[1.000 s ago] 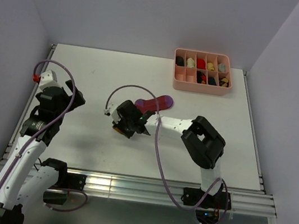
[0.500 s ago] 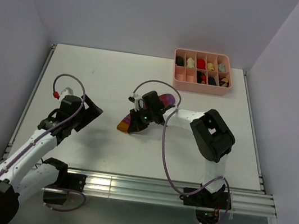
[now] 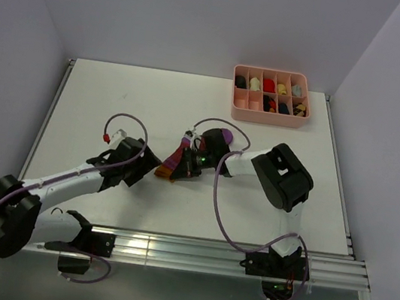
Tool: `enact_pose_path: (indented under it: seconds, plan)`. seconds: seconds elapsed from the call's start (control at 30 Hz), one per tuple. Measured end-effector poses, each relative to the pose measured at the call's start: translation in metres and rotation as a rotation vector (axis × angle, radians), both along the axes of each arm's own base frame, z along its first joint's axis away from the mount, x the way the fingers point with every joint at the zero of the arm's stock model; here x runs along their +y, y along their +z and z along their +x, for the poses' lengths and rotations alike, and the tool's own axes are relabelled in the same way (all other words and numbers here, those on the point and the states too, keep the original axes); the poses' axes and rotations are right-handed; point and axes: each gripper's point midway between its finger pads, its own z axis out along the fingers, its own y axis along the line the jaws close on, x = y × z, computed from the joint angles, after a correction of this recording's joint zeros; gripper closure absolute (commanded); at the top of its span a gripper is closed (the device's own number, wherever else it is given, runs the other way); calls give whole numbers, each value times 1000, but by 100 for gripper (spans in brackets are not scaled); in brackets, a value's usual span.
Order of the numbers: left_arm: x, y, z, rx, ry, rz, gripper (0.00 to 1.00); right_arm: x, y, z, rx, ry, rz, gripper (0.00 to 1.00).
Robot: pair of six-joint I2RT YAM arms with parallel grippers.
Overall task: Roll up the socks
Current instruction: Roll the sock at the center of the board.
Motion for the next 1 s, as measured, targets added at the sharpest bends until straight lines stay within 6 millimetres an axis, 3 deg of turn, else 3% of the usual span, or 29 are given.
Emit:
enact_pose_path:
  seconds: [0.17, 0.33, 0.57, 1.0]
  plan:
    - [-15, -28, -7, 74, -29, 35, 12, -8, -5, 5, 68, -42, 24, 100]
    - [-27, -25, -1, 58, -29, 18, 17, -9, -3, 9, 68, -56, 36, 100]
    - [-30, -31, 1, 61, -9, 23, 33, -9, -2, 10, 70, -58, 38, 100]
    - [-29, -35, 18, 27, 55, 43, 45, -8, -2, 10, 72, -59, 38, 100]
